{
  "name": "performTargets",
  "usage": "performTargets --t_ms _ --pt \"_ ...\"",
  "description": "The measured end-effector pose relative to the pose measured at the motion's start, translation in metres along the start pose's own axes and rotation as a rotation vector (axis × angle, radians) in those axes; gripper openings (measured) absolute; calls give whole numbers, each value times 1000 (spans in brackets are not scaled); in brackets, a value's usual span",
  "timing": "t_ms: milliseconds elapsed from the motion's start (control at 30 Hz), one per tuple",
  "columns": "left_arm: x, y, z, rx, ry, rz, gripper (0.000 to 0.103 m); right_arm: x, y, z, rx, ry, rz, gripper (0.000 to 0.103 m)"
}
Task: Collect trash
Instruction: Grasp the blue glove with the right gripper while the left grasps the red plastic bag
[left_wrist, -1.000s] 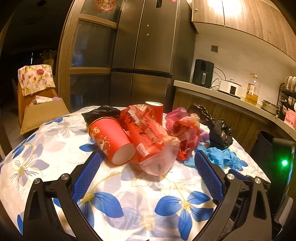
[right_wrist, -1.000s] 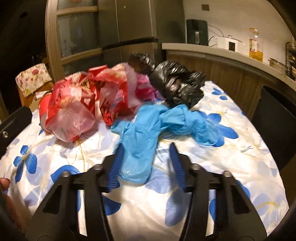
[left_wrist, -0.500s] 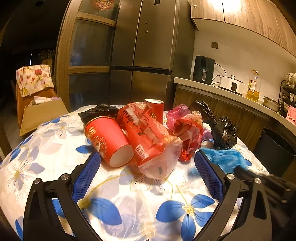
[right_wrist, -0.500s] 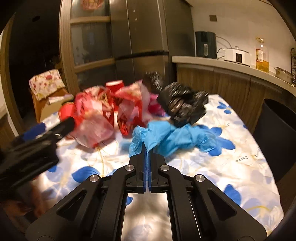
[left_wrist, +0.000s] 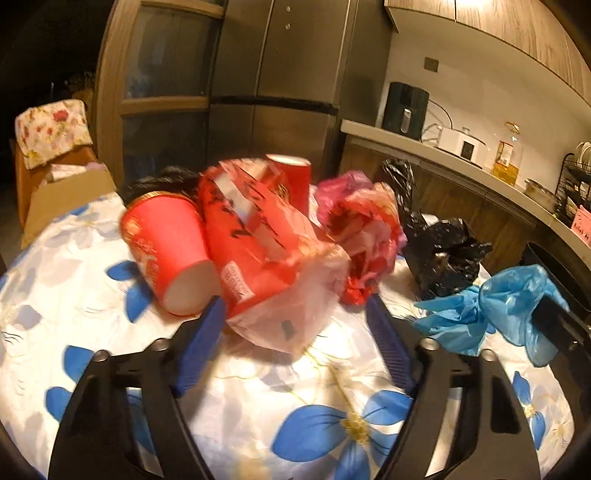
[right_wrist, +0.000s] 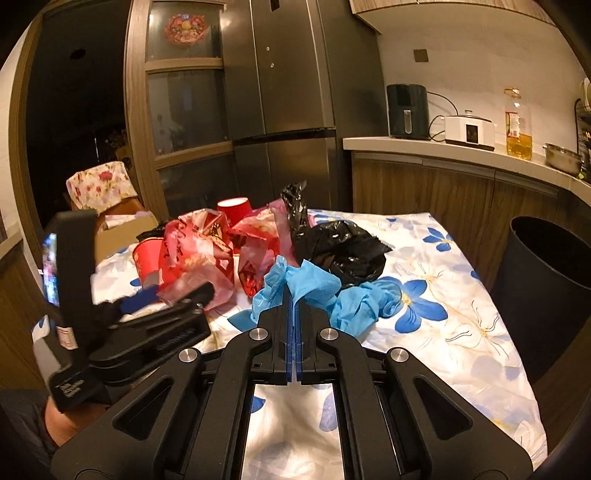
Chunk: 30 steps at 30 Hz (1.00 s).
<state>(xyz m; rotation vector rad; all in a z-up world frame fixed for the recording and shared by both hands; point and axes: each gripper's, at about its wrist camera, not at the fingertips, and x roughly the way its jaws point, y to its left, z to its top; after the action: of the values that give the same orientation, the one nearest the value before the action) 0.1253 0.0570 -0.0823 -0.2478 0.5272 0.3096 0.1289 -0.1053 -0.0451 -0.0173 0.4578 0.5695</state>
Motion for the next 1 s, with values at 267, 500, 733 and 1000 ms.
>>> performTargets --t_ms 267,500,733,1000 --pt "15 7 1 -56 56 -9 36 -5 -2 0 3 2 -2 1" --pt "13 8 -1 -49 49 -29 0 -9 -1 1 -6 3 4 1" --pt "-17 9 0 -43 -25 -61 0 -17 -5 4 6 -11 13 1" --pt "-52 -3 8 0 -98 -82 0 -35 -3 11 -2 -49 24 1"
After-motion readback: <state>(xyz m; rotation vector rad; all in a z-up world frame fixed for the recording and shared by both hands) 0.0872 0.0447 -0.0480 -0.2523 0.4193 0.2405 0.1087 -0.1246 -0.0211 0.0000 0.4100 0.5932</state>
